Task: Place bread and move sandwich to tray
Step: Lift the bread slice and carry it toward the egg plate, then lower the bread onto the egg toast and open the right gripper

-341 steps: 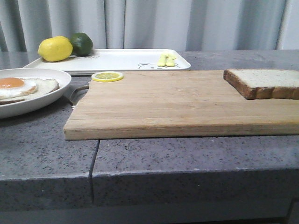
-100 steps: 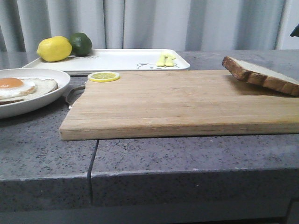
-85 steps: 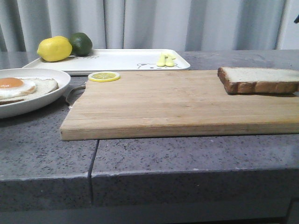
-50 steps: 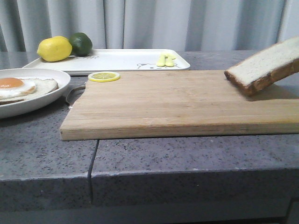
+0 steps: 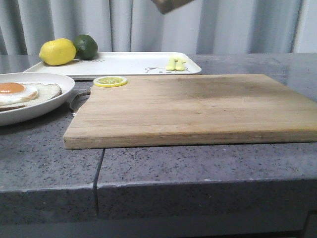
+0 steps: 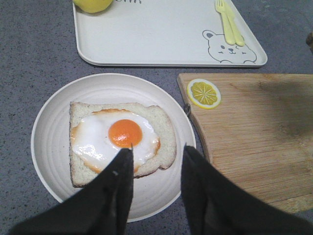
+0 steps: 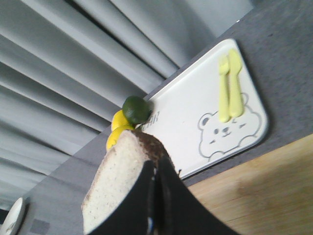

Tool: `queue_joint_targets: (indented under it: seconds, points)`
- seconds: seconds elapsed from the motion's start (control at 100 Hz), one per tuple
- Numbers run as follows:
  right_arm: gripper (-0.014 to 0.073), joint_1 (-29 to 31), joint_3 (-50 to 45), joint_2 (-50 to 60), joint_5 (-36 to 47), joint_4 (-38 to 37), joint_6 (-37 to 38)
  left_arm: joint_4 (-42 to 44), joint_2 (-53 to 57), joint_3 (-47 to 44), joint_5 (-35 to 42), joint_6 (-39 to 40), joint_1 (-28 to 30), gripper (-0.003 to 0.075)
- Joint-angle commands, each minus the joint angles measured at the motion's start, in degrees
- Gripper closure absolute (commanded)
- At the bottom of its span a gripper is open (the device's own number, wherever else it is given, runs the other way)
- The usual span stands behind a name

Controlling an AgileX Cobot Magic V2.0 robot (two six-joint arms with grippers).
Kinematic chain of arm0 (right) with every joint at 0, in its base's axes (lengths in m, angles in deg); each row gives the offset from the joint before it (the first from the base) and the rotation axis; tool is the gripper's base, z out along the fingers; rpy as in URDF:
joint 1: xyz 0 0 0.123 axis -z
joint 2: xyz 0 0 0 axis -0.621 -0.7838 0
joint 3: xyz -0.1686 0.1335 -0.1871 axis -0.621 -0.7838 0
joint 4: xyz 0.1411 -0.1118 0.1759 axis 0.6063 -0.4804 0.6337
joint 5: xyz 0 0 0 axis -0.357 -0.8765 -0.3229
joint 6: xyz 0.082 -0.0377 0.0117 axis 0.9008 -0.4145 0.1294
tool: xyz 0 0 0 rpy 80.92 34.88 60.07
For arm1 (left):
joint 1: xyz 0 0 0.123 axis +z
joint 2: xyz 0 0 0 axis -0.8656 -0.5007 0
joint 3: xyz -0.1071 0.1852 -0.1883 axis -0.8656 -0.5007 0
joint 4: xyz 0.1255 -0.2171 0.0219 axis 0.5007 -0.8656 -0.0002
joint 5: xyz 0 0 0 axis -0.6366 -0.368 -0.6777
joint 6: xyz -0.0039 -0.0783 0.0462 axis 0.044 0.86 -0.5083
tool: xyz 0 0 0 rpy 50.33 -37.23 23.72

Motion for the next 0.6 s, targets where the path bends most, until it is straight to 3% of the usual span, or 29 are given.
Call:
queue_joint_targets:
  seconds: [0.0,0.43,0.59]
  points:
    - [0.0654,-3.6,3.3,-1.8,7.9,2.3,-0.3,-1.7,0.1,2.0,3.4,-0.2,-0.4,0.0497]
    - [0.0654,-21.7,14.9,-22.8,24.6,12.7,-0.4,-1.7,0.1,2.0,3.4,-0.2,-0.4,0.0497]
    - [0.0654,-25.9,19.2,-28.9,26.9,15.9,-0.4,-1.7,0.1,2.0,3.4,-0.2,-0.4,0.0497]
